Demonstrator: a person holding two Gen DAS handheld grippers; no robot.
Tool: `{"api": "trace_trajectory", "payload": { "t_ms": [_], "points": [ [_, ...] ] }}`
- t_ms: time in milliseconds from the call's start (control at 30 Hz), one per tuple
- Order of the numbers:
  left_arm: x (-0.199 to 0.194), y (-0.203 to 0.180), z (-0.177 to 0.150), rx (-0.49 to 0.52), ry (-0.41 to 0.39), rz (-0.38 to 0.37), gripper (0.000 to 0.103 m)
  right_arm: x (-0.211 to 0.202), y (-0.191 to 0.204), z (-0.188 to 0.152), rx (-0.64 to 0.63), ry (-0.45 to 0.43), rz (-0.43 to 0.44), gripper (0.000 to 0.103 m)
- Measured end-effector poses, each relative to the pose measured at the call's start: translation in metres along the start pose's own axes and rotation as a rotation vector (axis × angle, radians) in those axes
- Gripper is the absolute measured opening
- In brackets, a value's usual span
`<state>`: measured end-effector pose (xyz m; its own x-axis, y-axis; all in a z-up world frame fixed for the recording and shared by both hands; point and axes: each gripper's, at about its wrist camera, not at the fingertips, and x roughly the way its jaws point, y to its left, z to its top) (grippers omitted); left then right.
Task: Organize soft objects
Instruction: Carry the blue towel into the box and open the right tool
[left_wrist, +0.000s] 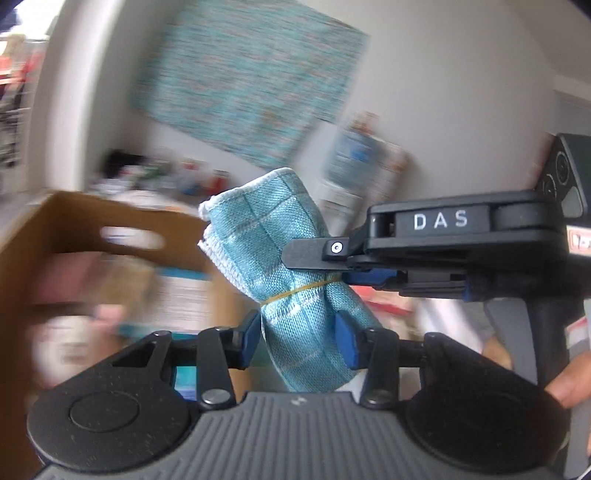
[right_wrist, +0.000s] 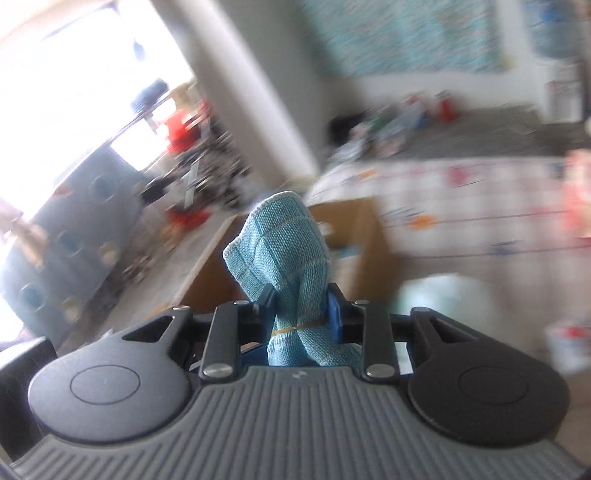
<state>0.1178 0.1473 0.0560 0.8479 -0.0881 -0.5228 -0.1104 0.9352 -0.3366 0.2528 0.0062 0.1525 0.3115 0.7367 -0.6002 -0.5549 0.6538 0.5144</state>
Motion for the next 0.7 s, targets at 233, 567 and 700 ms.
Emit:
{"api": "trace_trajectory", "payload": {
  "t_ms": [233, 567, 700],
  "points": [
    [-0.032, 0.095, 0.0, -0.145, 0.015, 0.285, 0.044, 0.14, 0.085, -0.003, 0.123, 0.241, 0.138, 0.027],
    [-0.06, 0.132, 0.0, -0.187, 0.035, 0.402, 0.045, 0.229, 0.122, -0.045, 0.224, 0.373, 0.053, 0.035],
    [-0.069, 0.139, -0.006, -0.173, 0.033, 0.374, 0.046, 0.221, 0.118, -0.042, 0.214, 0.346, 0.052, 0.04]
  ]
}}
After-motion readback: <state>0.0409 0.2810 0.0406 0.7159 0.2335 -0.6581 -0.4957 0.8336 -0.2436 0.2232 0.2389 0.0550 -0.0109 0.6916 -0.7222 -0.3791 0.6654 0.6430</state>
